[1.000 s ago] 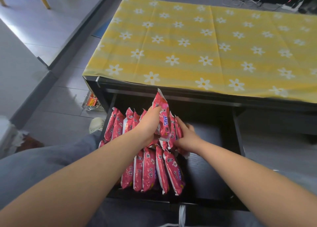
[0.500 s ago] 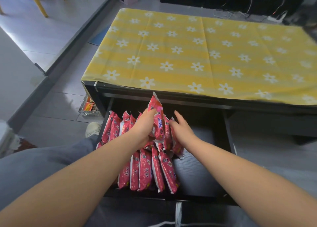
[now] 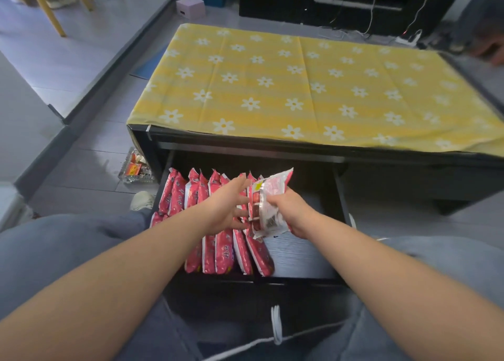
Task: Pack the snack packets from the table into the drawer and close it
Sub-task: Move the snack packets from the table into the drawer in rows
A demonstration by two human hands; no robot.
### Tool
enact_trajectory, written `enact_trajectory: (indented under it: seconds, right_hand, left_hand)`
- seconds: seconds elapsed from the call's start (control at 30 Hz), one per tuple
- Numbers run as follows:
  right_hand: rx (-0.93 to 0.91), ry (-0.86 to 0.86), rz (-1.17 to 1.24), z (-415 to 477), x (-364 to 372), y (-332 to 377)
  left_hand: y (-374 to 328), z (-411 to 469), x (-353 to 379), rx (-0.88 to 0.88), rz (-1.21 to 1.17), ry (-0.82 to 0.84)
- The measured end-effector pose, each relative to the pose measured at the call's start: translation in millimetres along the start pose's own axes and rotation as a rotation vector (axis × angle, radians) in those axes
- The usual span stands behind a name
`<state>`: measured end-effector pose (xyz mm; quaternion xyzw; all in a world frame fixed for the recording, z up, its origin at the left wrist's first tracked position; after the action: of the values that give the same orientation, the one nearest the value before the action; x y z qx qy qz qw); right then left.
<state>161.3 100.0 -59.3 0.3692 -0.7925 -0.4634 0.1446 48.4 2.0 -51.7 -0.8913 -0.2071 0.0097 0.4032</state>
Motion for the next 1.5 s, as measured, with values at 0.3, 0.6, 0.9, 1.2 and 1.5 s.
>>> enact_trajectory:
  seconds: [0.3, 0.6, 0.9, 1.2, 1.5]
  right_hand:
    - [0.261, -0.162, -0.613, -10, -33, -47]
    - [0.323, 0.025, -0.355, -12, 25, -98]
    - [0.453, 0.116, -0.112, -2, 26, -109]
    - [0.383, -0.004, -0.120, 38, 1, -99]
    - [0.369, 0.026, -0.164, 47, 27, -102]
  left_hand:
    - [16, -2, -19, 0.189, 1.024, -0.222]
    - [36, 10, -24, 0.080, 1.539, -0.265]
    - [29, 26, -24, 0.117, 1.556, -0.330]
    - [-5, 62, -36, 0.159, 1.543, -0.396]
    - [-30, 114, -56, 0.115, 1.484, -0.438]
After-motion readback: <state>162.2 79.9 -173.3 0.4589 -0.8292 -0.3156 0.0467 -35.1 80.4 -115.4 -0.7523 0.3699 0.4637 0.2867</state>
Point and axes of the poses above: each hand's wrist, its own z-axis towards the middle knuckle, its own x-axis out of the palm, y = z × x, the point moved 7 cm from there along z, towards the middle knuckle, and after that the axes turned 2 degrees about -x, right-handed, at the moved point
